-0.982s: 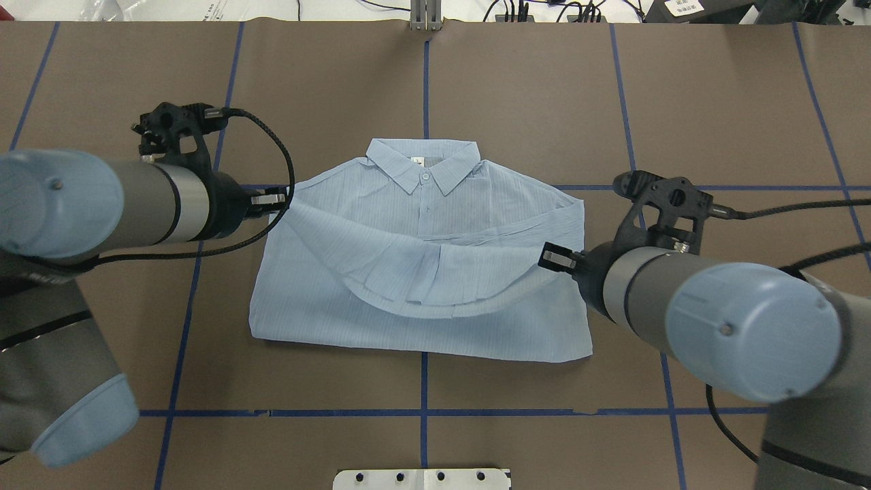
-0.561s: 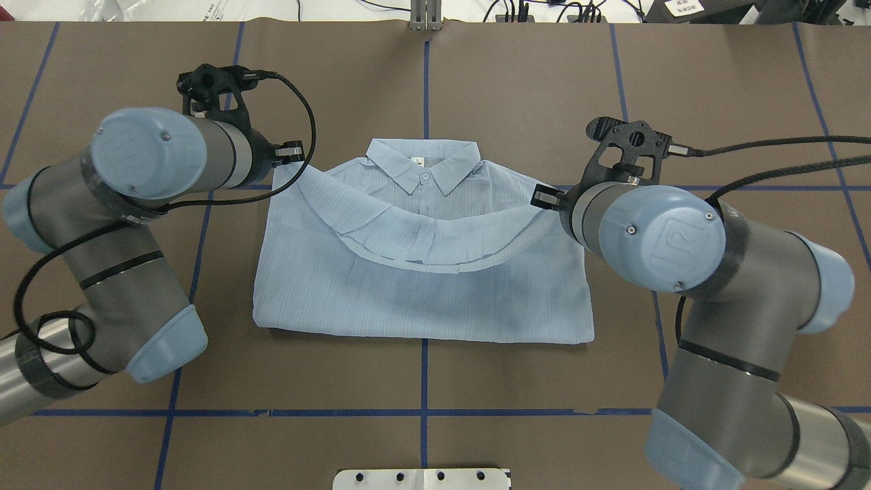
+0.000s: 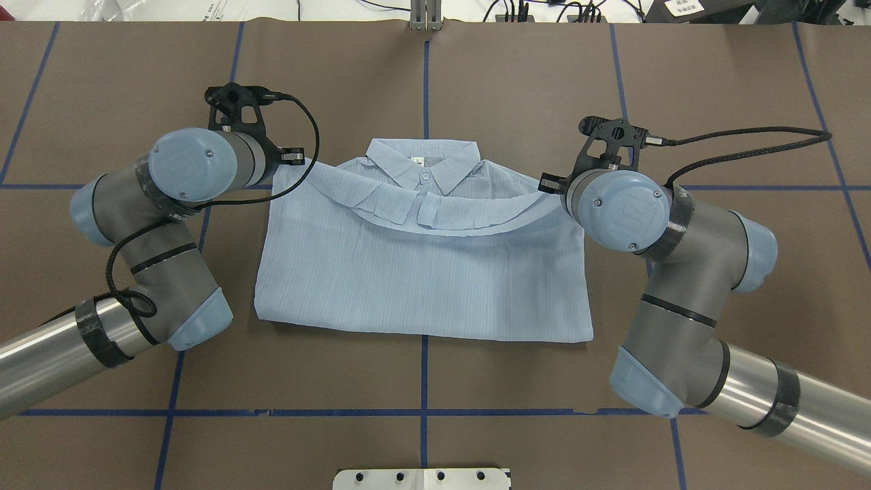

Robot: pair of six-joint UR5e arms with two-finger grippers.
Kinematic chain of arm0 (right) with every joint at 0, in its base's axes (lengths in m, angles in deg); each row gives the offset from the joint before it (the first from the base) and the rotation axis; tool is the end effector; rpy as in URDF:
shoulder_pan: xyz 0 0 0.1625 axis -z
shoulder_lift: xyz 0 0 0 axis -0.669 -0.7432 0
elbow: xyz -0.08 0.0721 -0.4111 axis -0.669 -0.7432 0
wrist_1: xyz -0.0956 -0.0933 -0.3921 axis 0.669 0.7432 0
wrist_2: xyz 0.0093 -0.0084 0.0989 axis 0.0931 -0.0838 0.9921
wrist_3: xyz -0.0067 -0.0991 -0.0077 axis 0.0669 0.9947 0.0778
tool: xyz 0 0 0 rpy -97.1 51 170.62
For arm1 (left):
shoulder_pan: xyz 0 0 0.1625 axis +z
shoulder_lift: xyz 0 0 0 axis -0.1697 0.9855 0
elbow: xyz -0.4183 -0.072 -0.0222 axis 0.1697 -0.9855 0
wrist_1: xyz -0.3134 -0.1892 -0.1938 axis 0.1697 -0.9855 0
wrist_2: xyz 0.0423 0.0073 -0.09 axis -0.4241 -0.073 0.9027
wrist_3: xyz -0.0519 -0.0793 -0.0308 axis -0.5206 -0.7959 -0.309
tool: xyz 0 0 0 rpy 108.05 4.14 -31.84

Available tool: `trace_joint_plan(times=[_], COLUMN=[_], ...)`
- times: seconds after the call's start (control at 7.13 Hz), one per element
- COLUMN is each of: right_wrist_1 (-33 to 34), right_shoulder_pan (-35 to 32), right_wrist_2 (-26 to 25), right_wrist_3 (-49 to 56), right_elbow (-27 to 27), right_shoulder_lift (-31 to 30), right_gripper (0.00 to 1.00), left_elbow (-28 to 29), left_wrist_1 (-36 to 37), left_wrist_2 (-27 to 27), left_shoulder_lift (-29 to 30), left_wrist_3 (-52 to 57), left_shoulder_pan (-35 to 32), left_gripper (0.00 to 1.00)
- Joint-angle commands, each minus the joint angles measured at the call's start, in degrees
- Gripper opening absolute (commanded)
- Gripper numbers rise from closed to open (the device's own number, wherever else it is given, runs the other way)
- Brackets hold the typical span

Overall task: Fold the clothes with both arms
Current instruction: 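Lower the hem near the collar and open both grippers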

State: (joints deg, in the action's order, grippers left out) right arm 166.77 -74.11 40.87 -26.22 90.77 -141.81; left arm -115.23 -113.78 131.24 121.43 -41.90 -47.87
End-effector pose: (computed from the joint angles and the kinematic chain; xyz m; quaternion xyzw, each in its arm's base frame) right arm -0.4440 -0.4581 0.3111 0.2090 -0.3301 0.2358 0.8898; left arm 0.4560 -0.5371 0.3333 0.2732 0.3731 -0.1168 0.8789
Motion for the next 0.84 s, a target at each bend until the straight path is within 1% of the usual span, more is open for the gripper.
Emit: trace_joint_plan(times=[0.0,0.14,0.28,0.42,0.56,0.7], right_wrist_1=[-2.54,-2.54,-2.63,-2.63,-2.71,-2.71], right_shoulder_pan=[-0.31,-0.57,-0.66,-2.05,-4.59,-4.88], right_wrist_2=[0.14,0.14,0.14,3.27,10.61,11.55], right_wrist_3=[1.00,1.00,1.96,4.23,6.95,8.80], right_elbow=[-2.04,-2.13,-2.74,-2.23,-0.40,0.23], right_shoulder_lift=[-0.30,-0.30,-0.13,0.05,-0.21,-0.39], right_gripper=[0.00,0.19,0.99,1.00,1.00,1.00], left_elbow=[2.23,2.05,1.79,0.92,-2.57,-8.26], left_wrist_1=[-4.44,-4.44,-4.71,-7.14,-6.91,-6.99], left_wrist_2=[-0.01,-0.01,0.34,0.78,4.00,8.04], left_shoulder_lift=[-0.39,-0.39,-0.39,-0.65,-2.31,-6.85], left_wrist_3=[1.24,1.15,1.15,1.67,4.72,6.06], left_shoulder_pan=[0.05,0.31,0.40,0.31,0.22,0.14], left_gripper=[0.00,0.00,0.99,1.00,1.00,1.00])
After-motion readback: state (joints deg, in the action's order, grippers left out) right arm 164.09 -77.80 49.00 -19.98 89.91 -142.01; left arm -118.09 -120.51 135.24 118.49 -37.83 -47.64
